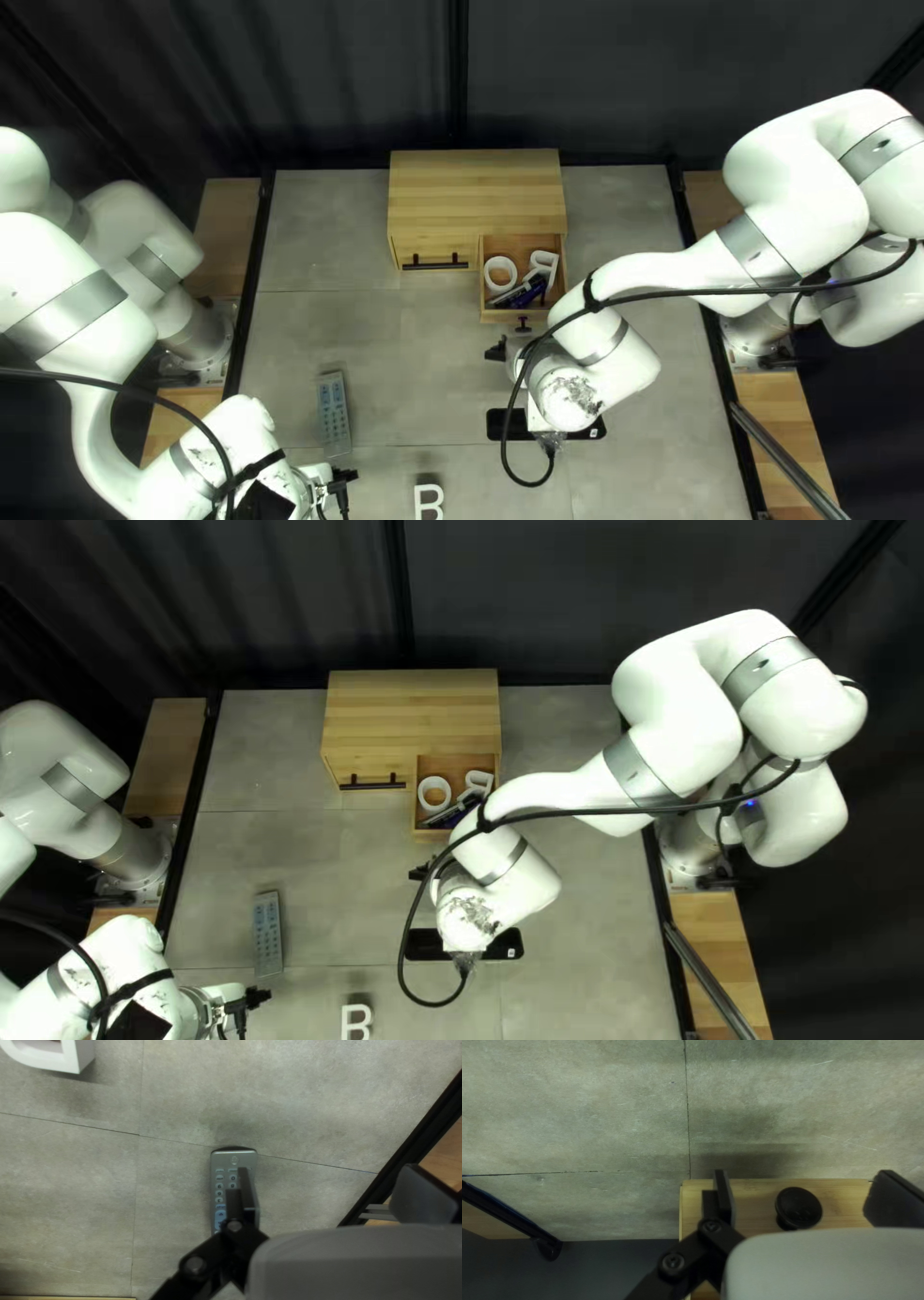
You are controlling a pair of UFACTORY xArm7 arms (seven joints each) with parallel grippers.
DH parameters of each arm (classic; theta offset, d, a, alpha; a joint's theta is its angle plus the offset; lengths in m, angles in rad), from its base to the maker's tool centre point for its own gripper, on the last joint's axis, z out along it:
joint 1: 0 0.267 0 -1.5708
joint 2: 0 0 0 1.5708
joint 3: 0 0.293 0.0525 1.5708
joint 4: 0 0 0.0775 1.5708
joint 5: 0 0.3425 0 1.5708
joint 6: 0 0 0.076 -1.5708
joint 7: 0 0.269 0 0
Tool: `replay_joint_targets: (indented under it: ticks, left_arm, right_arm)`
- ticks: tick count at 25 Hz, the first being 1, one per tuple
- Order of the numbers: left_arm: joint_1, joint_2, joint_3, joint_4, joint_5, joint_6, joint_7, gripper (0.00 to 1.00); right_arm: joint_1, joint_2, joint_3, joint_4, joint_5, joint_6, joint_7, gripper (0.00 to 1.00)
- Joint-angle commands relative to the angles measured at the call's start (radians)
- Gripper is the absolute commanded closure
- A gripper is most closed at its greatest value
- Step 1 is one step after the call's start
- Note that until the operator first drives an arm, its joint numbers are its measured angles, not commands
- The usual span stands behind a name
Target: Open drawers and place objects into drawer and close
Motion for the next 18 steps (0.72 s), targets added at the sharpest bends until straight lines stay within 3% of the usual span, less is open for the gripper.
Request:
replay_joint_targets:
  ticks: [1,18]
  left_arm:
    - [0.000,0.000,0.000,0.000,0.000,0.000,0.000,0.00]
    - [0.000,0.000,0.000,0.000,0.000,0.000,0.000,0.00]
  right_arm:
    - [-0.001,-0.001,-0.001,-0.001,-0.002,-0.001,0.000,0.00]
    - [-0.006,-0.005,-0.007,-0.018,-0.020,-0.013,-0.002,0.00]
